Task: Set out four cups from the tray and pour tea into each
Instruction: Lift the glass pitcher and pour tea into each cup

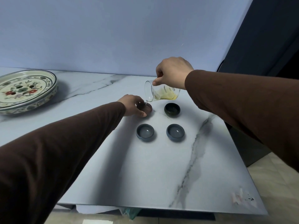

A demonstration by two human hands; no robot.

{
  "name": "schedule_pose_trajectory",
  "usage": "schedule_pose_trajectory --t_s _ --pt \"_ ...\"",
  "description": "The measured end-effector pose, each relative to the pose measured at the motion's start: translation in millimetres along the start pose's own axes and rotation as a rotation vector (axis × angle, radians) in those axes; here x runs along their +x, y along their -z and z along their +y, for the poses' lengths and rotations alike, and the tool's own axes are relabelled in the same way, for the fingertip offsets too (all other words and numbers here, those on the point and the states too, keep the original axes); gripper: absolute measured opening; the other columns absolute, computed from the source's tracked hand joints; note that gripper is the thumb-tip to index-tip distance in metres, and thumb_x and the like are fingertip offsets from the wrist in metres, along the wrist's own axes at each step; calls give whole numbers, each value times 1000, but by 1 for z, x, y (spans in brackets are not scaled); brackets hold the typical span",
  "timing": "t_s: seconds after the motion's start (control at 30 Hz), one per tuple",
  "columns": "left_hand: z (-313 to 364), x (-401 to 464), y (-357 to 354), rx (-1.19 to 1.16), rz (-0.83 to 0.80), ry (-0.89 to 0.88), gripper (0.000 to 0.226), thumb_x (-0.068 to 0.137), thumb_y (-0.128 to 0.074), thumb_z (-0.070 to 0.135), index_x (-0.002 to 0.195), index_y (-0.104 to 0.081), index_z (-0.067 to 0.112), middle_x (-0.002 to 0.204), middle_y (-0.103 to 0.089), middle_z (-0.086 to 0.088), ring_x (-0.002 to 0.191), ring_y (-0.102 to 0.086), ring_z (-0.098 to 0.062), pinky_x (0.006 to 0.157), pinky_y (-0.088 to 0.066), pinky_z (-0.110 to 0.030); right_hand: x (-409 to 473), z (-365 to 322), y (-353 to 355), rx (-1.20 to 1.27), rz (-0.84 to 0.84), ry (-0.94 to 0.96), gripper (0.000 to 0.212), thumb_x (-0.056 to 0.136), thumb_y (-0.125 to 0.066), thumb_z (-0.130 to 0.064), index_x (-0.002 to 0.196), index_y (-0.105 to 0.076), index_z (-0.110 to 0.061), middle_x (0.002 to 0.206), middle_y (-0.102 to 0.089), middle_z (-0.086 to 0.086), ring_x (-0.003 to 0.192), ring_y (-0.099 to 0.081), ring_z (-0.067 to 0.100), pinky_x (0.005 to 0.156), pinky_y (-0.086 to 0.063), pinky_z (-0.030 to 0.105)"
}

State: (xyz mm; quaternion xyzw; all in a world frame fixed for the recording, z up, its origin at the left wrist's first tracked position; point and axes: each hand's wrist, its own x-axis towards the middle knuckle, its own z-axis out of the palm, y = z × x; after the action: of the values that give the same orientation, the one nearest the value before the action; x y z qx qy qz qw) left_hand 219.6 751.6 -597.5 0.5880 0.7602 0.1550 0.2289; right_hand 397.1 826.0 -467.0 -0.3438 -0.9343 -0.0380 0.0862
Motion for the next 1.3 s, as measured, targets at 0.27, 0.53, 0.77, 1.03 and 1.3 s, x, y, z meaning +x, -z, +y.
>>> schedule_pose_trajectory --t_s 0.27,0.53,0.77,1.03,1.3 --pt "-2 -23 12 -13 93 -58 68 72 -80 39 131 -50 25 124 -55 3 113 -50 -20 93 -45 -36 -31 36 -15 439 -8 -327 37 80 -68 -57 68 -61 -23 66 -57 -9 71 -53 17 55 -33 25" --pt "4 -71 6 61 44 -161 42 74 -71 55 109 -64 33 102 -58 19 104 -43 -12 84 -36 -26 -61 36 -17 697 -41 -357 36 80 -71 -54 77 -66 -19 84 -70 -3 71 -52 17 67 -40 30" --pt "18 -87 -12 114 -84 -150 70 62 -77 60 125 -56 36 106 -55 24 108 -40 -11 94 -44 -33 -74 25 1 522 -93 -270 39 77 -72 -57 71 -61 -20 65 -55 -7 60 -45 12 53 -31 27" --pt "18 -90 -22 174 -81 -145 77 60 -79 59 128 -54 34 120 -58 6 114 -39 -17 96 -44 -39 -77 3 6 243 -122 -90 42 78 -69 -59 66 -54 -21 65 -53 -10 64 -47 9 54 -29 26" --pt "13 -94 -18 115 -70 -170 60 60 -82 52 113 -60 35 88 -49 28 105 -39 -15 81 -40 -32 -81 -24 0 140 -97 53 45 78 -70 -56 62 -47 -20 65 -52 -6 74 -51 23 53 -29 29"
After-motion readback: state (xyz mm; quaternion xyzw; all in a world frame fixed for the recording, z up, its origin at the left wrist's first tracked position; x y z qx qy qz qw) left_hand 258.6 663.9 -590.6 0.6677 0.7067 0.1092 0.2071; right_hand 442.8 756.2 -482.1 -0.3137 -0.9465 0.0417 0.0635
